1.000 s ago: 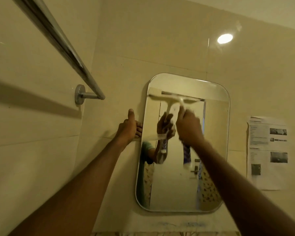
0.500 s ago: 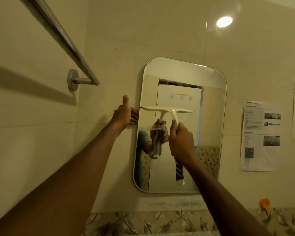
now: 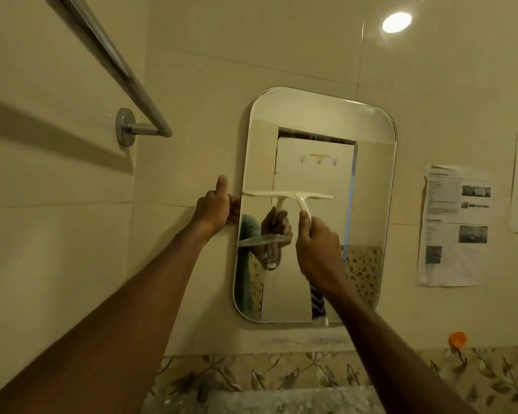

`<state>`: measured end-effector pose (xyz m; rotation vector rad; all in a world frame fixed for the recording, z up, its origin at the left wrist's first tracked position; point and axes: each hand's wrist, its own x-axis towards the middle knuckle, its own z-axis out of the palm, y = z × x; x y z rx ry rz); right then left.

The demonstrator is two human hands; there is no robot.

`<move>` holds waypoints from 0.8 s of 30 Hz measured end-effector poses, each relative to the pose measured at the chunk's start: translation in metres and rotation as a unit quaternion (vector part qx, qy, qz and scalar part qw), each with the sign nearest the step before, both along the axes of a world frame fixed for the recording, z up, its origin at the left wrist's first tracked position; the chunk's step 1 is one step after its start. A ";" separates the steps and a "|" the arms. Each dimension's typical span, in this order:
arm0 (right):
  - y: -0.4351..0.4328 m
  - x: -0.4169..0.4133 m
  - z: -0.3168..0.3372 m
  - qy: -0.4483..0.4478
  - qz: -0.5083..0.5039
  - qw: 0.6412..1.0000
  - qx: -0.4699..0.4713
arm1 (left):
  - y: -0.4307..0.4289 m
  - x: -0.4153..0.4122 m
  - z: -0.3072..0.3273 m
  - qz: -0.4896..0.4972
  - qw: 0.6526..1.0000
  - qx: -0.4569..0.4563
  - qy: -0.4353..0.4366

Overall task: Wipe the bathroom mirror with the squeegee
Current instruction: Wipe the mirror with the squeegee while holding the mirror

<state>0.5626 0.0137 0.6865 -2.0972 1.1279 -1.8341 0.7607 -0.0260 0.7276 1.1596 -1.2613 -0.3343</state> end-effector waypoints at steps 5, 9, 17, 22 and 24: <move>-0.012 0.008 -0.031 0.022 0.021 0.999 0.041 | -0.004 0.004 -0.011 -0.013 1.000 -0.002 0.017; -0.007 0.013 -0.114 0.069 -0.018 0.995 0.075 | -0.005 0.002 -0.018 -0.011 0.999 -0.021 0.026; 0.003 0.006 -0.107 0.048 -0.001 0.996 0.082 | 0.001 -0.004 -0.037 0.027 0.999 -0.013 -0.013; -0.010 0.009 -0.062 0.034 -0.005 0.999 0.023 | 0.003 -0.003 -0.038 0.027 1.000 -0.007 -0.003; -0.014 0.009 -0.084 0.041 -0.004 0.998 0.039 | 0.003 -0.004 -0.039 0.033 0.999 -0.016 -0.003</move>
